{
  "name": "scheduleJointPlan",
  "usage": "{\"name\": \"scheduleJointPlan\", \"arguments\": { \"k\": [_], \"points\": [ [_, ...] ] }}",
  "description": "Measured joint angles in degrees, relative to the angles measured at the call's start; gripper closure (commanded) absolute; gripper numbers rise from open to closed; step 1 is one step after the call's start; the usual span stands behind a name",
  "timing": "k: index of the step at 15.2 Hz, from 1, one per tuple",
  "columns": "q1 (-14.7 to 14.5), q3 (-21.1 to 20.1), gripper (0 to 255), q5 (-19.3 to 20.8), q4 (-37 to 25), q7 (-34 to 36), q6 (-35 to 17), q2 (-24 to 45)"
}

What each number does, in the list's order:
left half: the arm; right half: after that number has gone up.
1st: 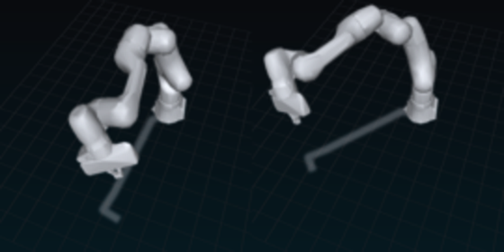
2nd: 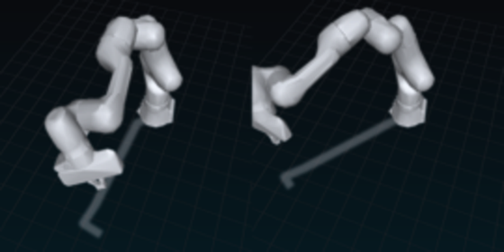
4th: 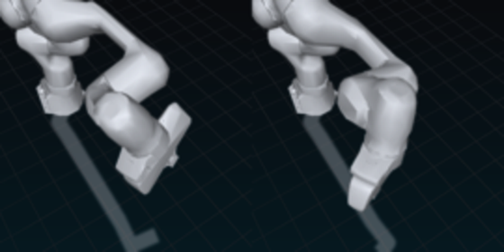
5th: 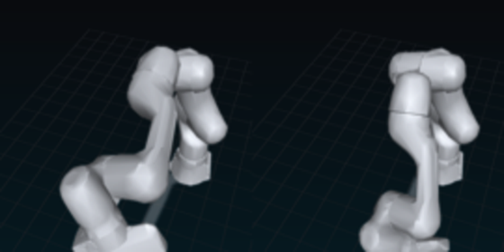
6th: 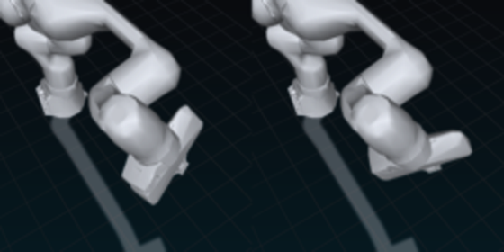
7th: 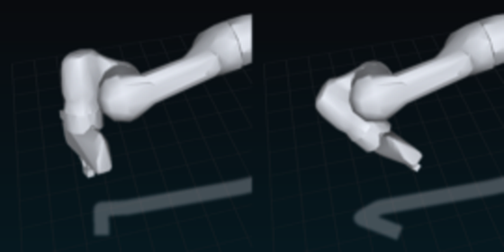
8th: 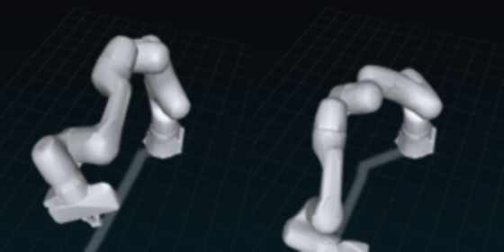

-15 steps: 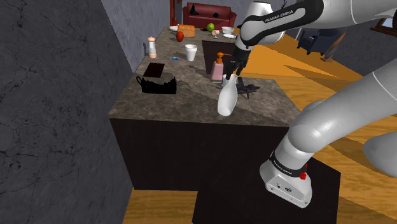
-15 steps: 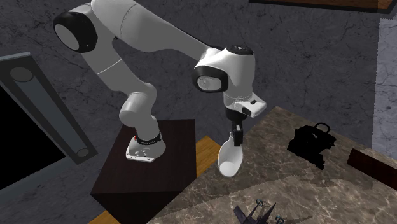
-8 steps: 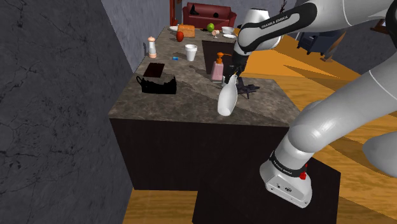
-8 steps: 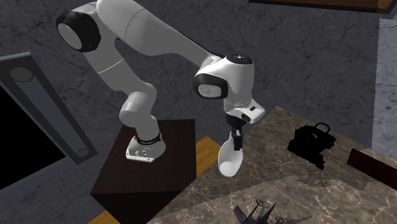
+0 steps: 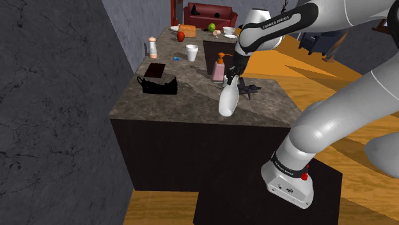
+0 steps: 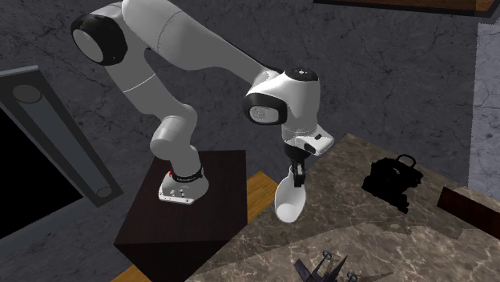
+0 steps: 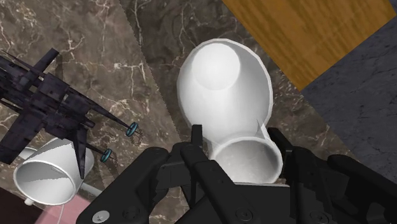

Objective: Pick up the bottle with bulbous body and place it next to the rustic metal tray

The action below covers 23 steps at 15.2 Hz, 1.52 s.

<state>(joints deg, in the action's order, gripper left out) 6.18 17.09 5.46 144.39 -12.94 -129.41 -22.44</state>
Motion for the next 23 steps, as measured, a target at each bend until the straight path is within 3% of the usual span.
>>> {"name": "scheduleJointPlan", "arguments": {
  "k": [7,23],
  "points": [
    [0.0,0.0,255,0.0,-0.3,0.0,0.4,-0.2],
    [0.0,-1.5,255,0.0,-9.2,0.8,13.2,-4.1]
  ]
}}
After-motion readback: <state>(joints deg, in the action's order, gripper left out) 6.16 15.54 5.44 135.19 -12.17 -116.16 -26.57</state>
